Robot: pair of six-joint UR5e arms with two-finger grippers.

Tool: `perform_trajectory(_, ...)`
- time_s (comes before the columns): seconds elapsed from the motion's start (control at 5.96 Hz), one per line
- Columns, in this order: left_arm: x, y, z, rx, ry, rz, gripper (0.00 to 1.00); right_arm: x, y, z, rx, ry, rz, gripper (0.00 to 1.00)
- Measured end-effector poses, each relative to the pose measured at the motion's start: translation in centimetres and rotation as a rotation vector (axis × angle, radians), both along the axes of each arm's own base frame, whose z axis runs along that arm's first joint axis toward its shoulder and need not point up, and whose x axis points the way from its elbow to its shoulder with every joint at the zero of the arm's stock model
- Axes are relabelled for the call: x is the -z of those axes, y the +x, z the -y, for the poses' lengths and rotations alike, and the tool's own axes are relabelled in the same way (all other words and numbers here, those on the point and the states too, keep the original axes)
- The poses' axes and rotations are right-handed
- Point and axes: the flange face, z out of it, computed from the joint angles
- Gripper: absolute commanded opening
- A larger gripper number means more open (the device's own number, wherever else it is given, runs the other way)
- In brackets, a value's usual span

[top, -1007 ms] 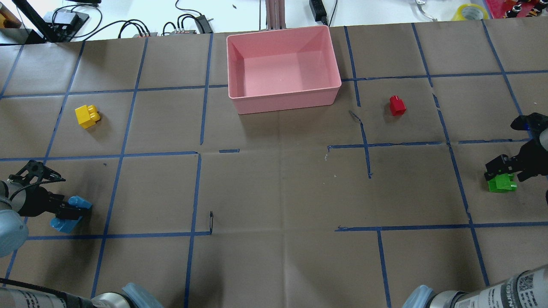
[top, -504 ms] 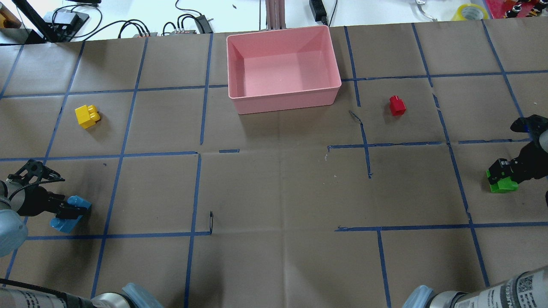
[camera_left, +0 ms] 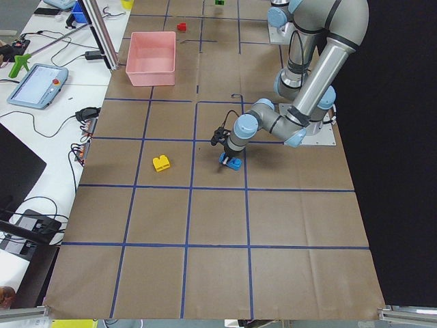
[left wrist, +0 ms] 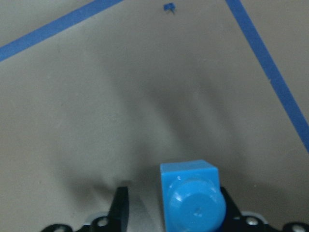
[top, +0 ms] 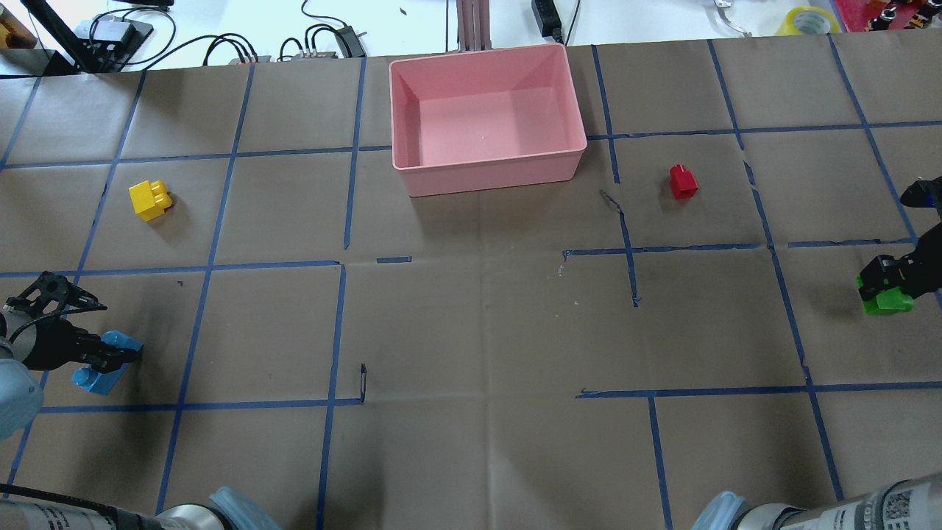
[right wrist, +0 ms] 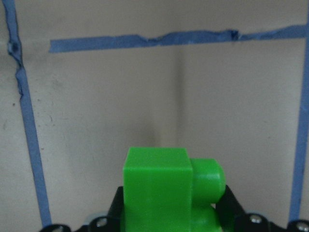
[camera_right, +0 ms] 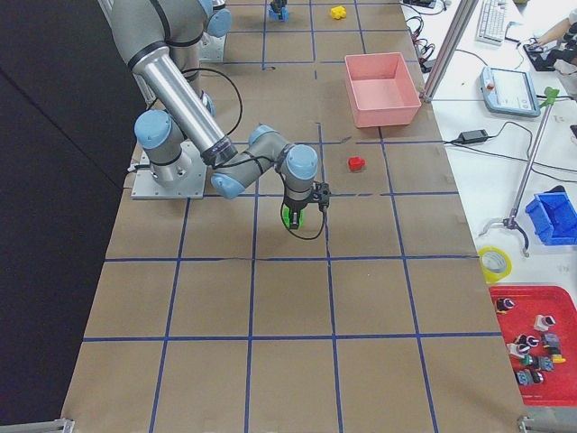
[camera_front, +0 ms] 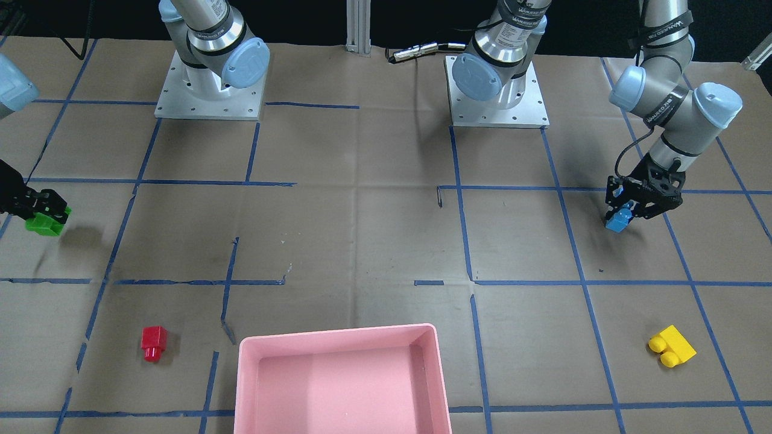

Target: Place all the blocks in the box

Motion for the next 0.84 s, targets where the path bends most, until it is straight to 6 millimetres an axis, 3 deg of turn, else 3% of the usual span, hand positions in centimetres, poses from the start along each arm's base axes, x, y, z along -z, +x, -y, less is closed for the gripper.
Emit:
perform_trajectory(0.5,-1.1,1.3,0.7,-0.001,0.009,0.027,0.00,-11.1,-1.5,5.0,-0.024,-0.160,-0.007,0.09)
perform_trajectory(0.67,-1.8,1.8,1.1,-0.001,0.005,0.039,0.00,-14.8,-0.8,6.9,-0.049,-0.199,0.006,0.09)
perform_trajectory(0.84,-3.8,3.0,2.3,-0.004,0.003,0.042,0.00,-18.0,1.0,8.7,-0.063,-0.220,0.039,0.09)
